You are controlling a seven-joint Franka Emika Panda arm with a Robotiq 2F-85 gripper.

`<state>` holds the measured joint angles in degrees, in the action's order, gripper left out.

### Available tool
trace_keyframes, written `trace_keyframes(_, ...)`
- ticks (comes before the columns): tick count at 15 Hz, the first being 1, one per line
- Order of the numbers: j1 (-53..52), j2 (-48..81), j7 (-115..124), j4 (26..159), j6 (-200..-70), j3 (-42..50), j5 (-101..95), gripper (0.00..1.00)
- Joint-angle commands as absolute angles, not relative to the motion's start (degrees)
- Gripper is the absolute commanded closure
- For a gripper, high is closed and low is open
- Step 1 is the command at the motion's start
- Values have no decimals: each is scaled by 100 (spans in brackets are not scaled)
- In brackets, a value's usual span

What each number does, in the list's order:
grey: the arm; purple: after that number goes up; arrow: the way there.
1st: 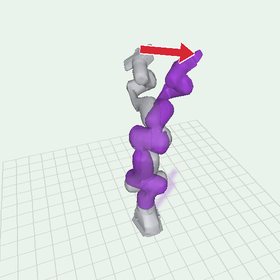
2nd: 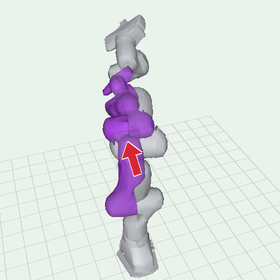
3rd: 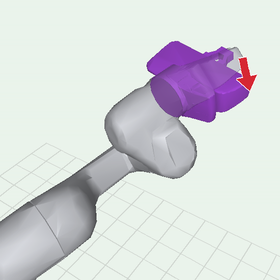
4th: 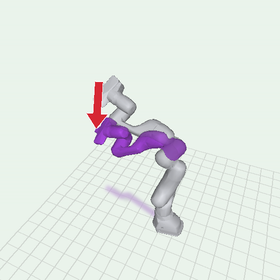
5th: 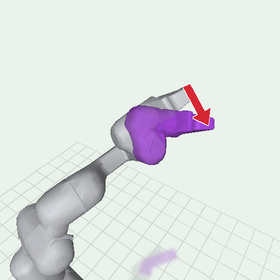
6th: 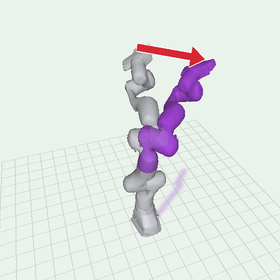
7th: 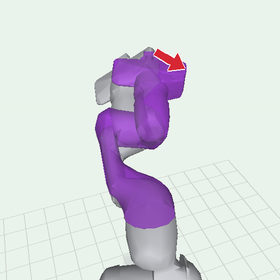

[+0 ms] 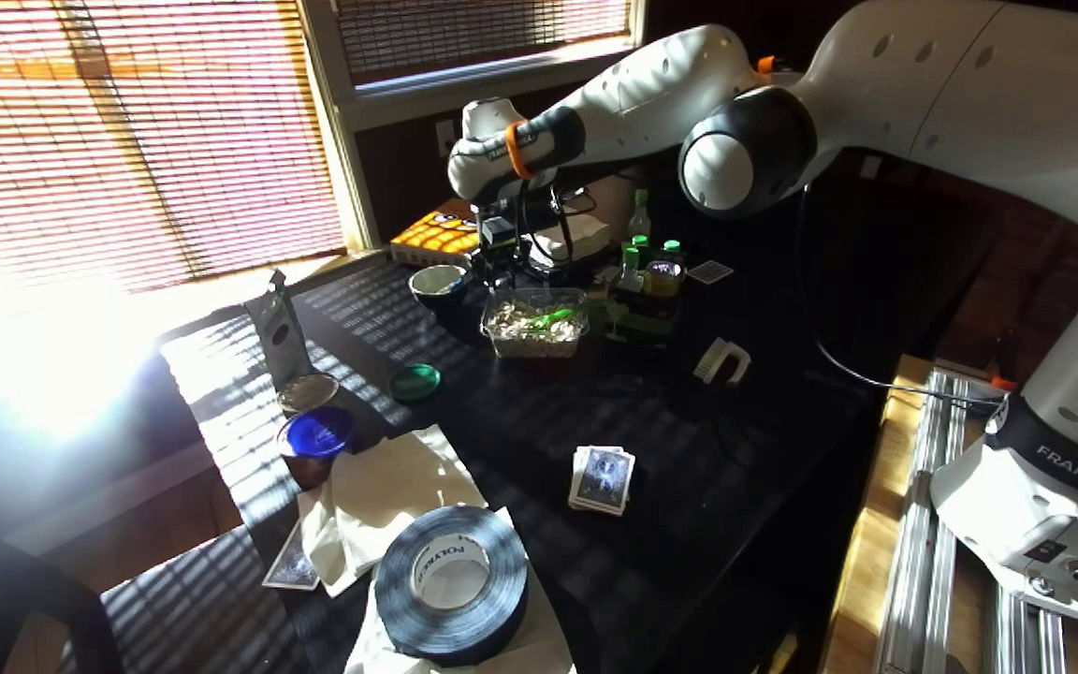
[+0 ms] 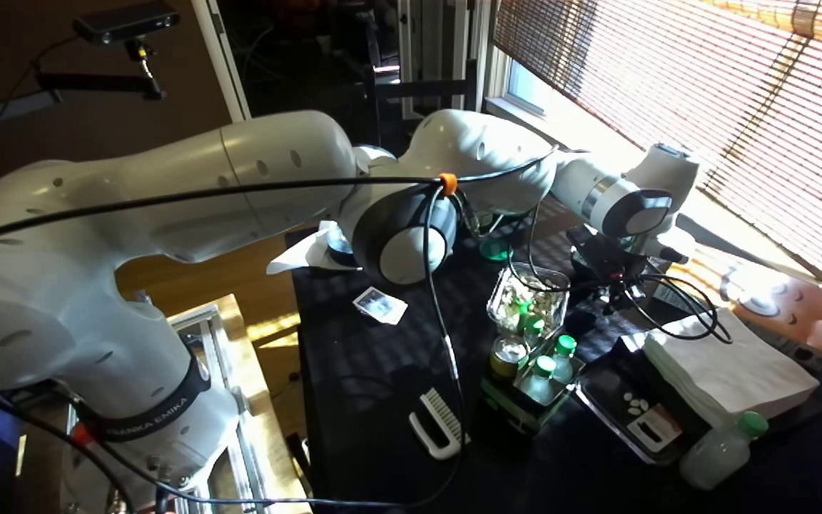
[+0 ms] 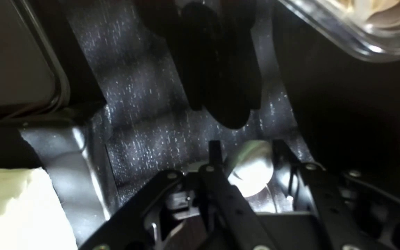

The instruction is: Put the grey object on the table.

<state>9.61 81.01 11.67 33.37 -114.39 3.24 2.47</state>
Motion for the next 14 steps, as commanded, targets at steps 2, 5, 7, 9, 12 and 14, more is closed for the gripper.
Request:
trace_keyframes(2,970,8326,1489,2962,-11351,483,211,42)
trace_keyframes(5,1029,8041,1380,3023,-10889,464,267,21)
trace_keyframes(7,1117,7783,1167,2976,-10589,374,335,7)
trace_keyframes(9,1191,7439,967,2889,-10262,407,287,0)
trace_keyframes(12,1519,7304,183,2042,-9570,215,359,0)
trace_keyframes(14,1424,7165,374,2457,-9906,272,274,0)
